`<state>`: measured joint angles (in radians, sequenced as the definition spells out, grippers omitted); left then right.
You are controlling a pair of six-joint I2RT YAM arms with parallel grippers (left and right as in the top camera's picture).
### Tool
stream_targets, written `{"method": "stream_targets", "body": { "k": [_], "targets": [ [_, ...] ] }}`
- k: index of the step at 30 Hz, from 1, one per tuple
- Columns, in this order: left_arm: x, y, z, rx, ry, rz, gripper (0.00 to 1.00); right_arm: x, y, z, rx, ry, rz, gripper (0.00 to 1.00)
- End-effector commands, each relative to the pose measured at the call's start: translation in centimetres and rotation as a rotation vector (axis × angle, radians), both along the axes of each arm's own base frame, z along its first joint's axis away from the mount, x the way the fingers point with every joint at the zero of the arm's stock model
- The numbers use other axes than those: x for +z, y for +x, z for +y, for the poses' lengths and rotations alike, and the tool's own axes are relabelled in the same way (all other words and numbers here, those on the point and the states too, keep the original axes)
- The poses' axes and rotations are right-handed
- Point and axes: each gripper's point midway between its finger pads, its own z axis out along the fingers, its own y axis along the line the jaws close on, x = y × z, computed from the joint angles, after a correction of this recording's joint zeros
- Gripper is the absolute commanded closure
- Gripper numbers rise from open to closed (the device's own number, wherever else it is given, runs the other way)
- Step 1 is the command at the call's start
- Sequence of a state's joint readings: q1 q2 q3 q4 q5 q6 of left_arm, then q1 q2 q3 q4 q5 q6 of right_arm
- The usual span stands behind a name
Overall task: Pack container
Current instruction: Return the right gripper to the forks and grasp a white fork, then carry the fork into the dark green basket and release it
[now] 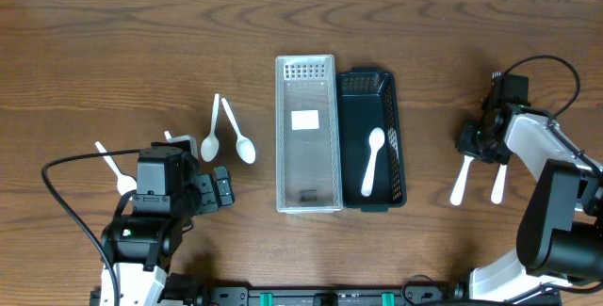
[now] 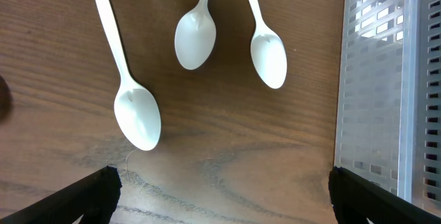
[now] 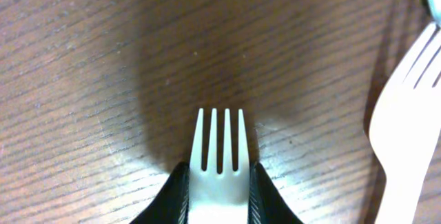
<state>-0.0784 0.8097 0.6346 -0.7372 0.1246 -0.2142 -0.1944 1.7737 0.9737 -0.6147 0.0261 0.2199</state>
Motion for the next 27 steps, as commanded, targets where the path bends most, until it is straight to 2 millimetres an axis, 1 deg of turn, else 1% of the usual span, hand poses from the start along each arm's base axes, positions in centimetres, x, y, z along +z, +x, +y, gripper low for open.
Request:
{"method": "stream_targets", "body": {
  "k": [1,2,4,7,8,10,12,13,14,16,17,19,22,27],
  "targets": [
    [0.7,0.3,0.1,0.016,-0.008,-0.016,0.02,0.1,-0.8,1.0,0.006,0.056,0.045,0.99],
    [0.7,0.3,0.1,0.016,-0.008,-0.016,0.02,1.0,-0.3,1.2,0.013,0.061,0.028,0.99],
    [0.7,0.3,0.1,0.016,-0.007,-0.016,0.02,3.9,1.0,2.0,0.038,0.068,-0.026,0.99],
    [0.7,0.3,0.1,0.016,-0.007,-0.016,0.02,9.6,3.0,4.1,0.096,0.073,-0.139,0.99],
    [0.7,0.3,0.1,0.016,-0.007,-0.016,0.02,11.6,3.6,5.2,0.125,0.073,-0.184,0.99],
    [0.7,0.3,0.1,0.016,-0.008,-0.016,0.02,15.0,4.4,7.6,0.172,0.079,-0.261,0.99],
    [0.7,0.3,0.1,0.016,-0.008,-0.016,0.02,17.6,4.8,10.4,0.229,0.093,-0.329,0.99],
    [0.7,0.3,0.1,0.016,-0.008,-0.016,0.02,18.6,4.9,12.0,0.258,0.104,-0.356,0.98],
    [0.7,0.3,0.1,0.016,-0.008,-0.016,0.02,19.2,4.8,13.5,0.282,0.118,-0.374,0.98],
    [0.7,0.3,0.1,0.016,-0.008,-0.016,0.02,19.3,4.5,16.1,0.297,0.15,-0.378,0.98],
    [0.7,0.3,0.1,0.016,-0.007,-0.016,0.02,18.9,4.2,17.4,0.304,0.162,-0.364,0.98],
    [0.7,0.3,0.1,0.016,-0.007,-0.016,0.02,17.9,3.9,18.9,0.305,0.169,-0.333,0.98],
    [0.7,0.3,0.1,0.016,-0.008,-0.016,0.02,15.4,3.7,20.9,0.341,0.158,-0.268,0.98],
    [0.7,0.3,0.1,0.016,-0.008,-0.016,0.02,10.1,3.4,22.4,0.379,0.12,-0.129,0.98]
  ]
}}
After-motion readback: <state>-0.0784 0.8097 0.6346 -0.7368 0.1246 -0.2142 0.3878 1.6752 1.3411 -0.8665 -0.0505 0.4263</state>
